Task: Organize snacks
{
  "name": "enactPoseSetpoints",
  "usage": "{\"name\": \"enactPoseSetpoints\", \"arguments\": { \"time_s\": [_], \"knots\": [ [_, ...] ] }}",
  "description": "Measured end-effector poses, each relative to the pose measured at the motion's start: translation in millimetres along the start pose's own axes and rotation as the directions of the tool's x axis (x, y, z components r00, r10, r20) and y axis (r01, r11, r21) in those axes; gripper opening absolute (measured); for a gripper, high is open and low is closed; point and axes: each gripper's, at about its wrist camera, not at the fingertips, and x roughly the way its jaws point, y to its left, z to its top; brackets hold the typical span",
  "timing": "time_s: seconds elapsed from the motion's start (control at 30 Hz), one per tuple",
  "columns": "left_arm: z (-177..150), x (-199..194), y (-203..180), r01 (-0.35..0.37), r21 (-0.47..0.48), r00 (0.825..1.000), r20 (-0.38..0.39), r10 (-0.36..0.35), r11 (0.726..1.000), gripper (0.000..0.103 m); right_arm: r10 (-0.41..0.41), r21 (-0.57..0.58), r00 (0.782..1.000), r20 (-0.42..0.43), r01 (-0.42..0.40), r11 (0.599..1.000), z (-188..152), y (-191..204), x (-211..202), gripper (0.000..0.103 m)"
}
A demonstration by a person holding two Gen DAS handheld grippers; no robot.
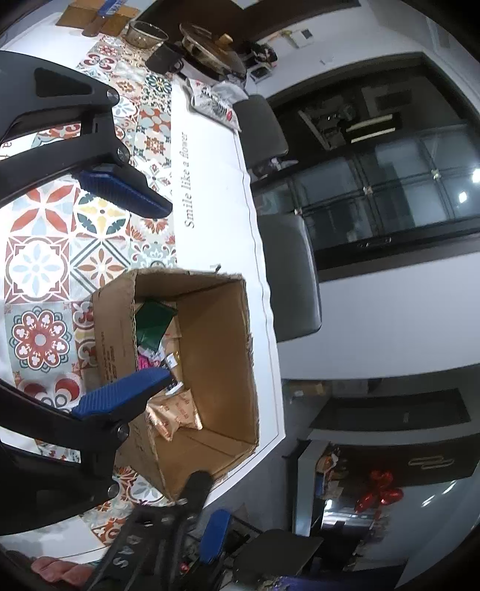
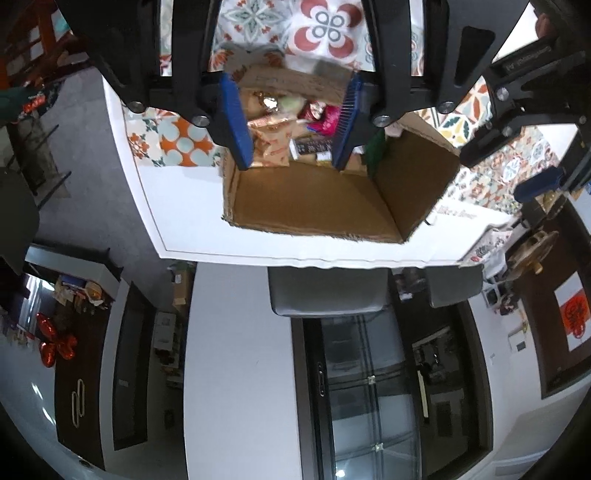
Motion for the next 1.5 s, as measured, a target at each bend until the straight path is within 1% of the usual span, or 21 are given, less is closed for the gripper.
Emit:
{"name": "enactPoseSetpoints", "arguments": {
  "time_s": [0.03, 0.1, 0.13, 0.23, 0.37, 0.43, 0.5, 0.57, 0.67, 0.77, 0.93, 1.07, 1.23, 1.5],
  "knots": [
    [-1, -2, 1, -0.005, -0.004, 1.000, 0.008, 0.005, 1.000, 0.086, -0.011, 0.002, 1.000, -0.006, 0.011, 1.000, -2, 0, -1, 0.061],
    [-2, -7, 3, -0.008, -0.014, 1.000, 0.020, 0.009, 1.000, 0.089, -0.029, 0.008, 1.000, -0.008, 0.029, 1.000, -6, 0, -5, 0.063],
    [-3, -10, 4, -0.009, -0.018, 1.000, 0.026, 0.009, 1.000, 0.091, -0.032, 0.012, 0.999, -0.013, 0.032, 0.999, -7, -1, -6, 0.067],
    [-6, -20, 6, -0.010, -0.017, 0.999, 0.051, 0.011, 1.000, 0.094, -0.038, 0.030, 0.999, -0.018, 0.039, 0.999, -14, -1, -14, 0.073],
    [-14, -37, 6, -0.037, -0.011, 0.994, 0.103, 0.038, 0.999, 0.098, -0.049, 0.035, 0.999, -0.012, 0.050, 0.998, -26, 1, -27, 0.078],
    [-19, -48, 6, -0.046, -0.007, 0.991, 0.128, 0.047, 0.999, 0.103, -0.067, 0.033, 0.998, -0.001, 0.067, 0.997, -31, 1, -35, 0.083],
    [-25, -57, 7, -0.047, -0.008, 0.988, 0.147, 0.048, 0.999, 0.103, -0.077, 0.031, 0.997, 0.013, 0.077, 0.997, -37, 3, -43, 0.086],
    [-31, -65, 7, -0.041, -0.010, 0.987, 0.155, 0.042, 0.999, 0.103, -0.073, 0.040, 0.997, 0.030, 0.072, 0.997, -44, 4, -53, 0.086],
    [-41, -76, 8, -0.030, -0.021, 0.986, 0.163, 0.033, 0.999, 0.103, -0.069, 0.063, 0.996, 0.049, 0.066, 0.996, -54, 3, -64, 0.090],
    [-53, -87, 10, -0.019, -0.033, 0.986, 0.166, 0.024, 0.999, 0.103, -0.064, 0.074, 0.996, 0.066, 0.060, 0.995, -66, 5, -76, 0.090],
    [-73, -103, 13, -0.016, -0.050, 0.984, 0.176, 0.024, 0.999, 0.103, -0.108, 0.073, 0.989, 0.106, 0.100, 0.992, -89, 12, -95, 0.090],
    [-87, -112, 13, -0.002, -0.054, 0.984, 0.178, 0.012, 0.999, 0.103, -0.117, 0.063, 0.986, 0.122, 0.110, 0.992, -103, 18, -109, 0.090],
    [-104, -123, 15, 0.033, -0.063, 0.983, 0.182, -0.021, 0.997, 0.103, -0.100, 0.070, 0.986, 0.136, 0.091, 0.993, -117, 21, -124, 0.090],
    [-123, -139, 15, 0.048, -0.075, 0.978, 0.204, -0.032, 0.996, 0.103, -0.101, 0.073, 0.980, 0.171, 0.089, 0.993, -139, 26, -143, 0.090]
  ]
}}
